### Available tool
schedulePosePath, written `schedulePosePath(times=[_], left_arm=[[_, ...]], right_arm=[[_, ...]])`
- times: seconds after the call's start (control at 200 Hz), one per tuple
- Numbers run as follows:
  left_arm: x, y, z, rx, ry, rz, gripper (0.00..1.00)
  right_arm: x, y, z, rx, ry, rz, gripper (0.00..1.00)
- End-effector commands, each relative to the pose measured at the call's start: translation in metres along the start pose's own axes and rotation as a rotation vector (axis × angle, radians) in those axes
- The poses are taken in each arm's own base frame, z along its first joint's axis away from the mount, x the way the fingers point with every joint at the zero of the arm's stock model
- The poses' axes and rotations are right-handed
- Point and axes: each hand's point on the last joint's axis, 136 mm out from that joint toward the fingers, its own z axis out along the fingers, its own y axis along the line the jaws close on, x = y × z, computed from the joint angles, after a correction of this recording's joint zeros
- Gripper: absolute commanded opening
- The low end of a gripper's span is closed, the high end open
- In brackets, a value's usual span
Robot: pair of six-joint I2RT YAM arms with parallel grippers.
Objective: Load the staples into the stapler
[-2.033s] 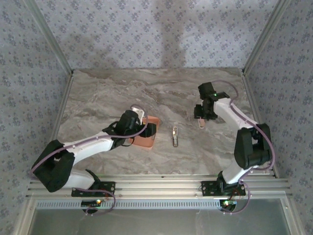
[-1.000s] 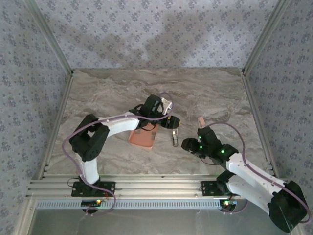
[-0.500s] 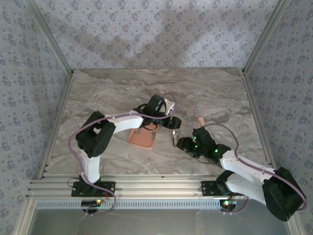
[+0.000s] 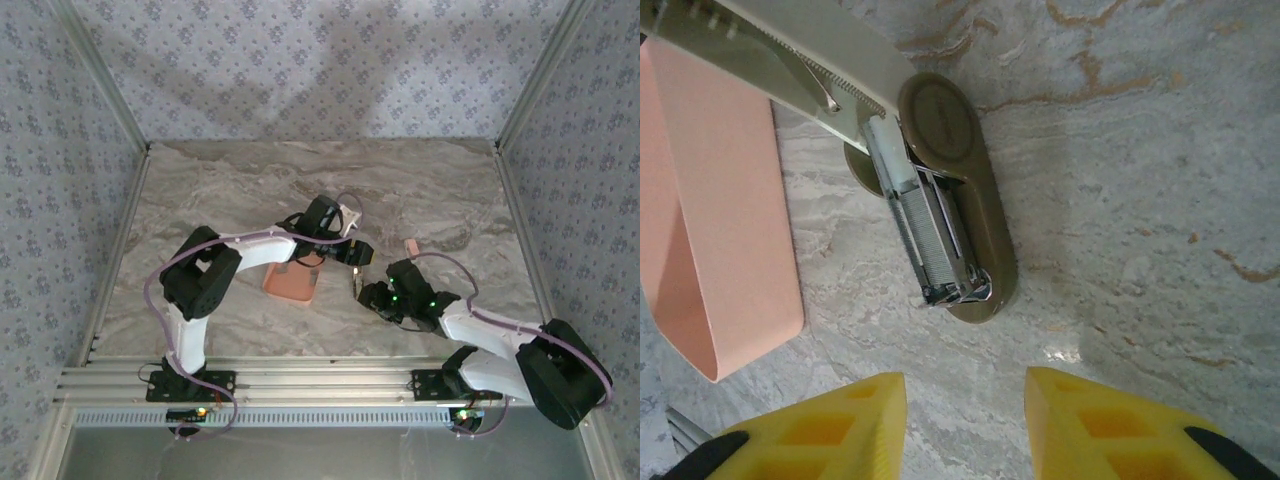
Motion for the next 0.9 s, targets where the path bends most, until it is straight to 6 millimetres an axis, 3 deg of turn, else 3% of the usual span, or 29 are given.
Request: schedulePosePath(times=[0.0,0.895], left_arm=[[-0.004,-0.013,0.004,0.053,0.000,0.019,0.62],[0.009,-0.061,-0.010,0.201,0.034,0.093,0.56]], right_arm=[[0.002,0.000,0.003,0.001,0.016,0.007,0.35],[-0.003,-0.019,0.008,0.087,0.019,-0.005,0.28]])
